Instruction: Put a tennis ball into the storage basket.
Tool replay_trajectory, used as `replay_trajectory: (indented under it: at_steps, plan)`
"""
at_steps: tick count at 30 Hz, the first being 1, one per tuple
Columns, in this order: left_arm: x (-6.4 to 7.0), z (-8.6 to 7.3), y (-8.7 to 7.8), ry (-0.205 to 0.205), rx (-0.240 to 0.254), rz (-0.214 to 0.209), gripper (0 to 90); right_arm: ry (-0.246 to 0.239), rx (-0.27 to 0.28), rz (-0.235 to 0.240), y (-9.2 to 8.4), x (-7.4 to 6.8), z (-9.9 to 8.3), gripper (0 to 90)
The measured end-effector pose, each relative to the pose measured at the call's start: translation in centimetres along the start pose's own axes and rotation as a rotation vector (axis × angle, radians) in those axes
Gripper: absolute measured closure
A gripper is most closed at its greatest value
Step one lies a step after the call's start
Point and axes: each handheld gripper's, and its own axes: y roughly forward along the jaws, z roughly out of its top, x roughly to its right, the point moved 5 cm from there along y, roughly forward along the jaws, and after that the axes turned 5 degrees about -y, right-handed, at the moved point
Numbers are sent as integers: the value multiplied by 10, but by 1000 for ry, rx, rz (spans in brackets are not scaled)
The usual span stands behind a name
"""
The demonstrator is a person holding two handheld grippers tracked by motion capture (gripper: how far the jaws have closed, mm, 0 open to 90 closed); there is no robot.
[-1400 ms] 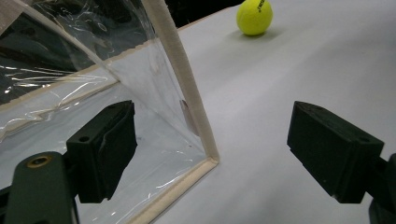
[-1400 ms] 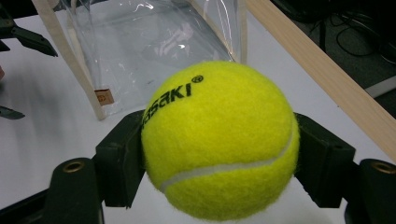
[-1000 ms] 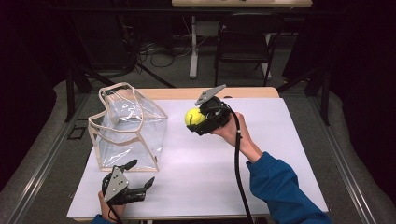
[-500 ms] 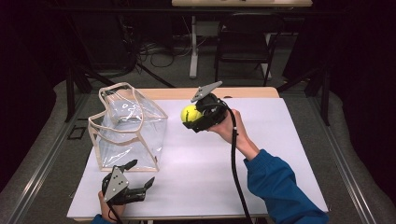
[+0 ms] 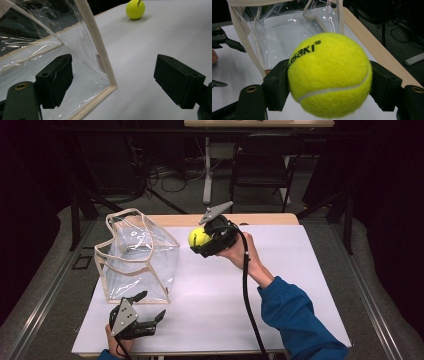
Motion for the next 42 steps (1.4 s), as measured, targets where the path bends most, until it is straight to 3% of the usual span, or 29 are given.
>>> replay_trajectory:
  at_steps: [42]
  plan:
    - [0,0,1,-2,3,-8,158,-23,26,0,14,2,42,264]
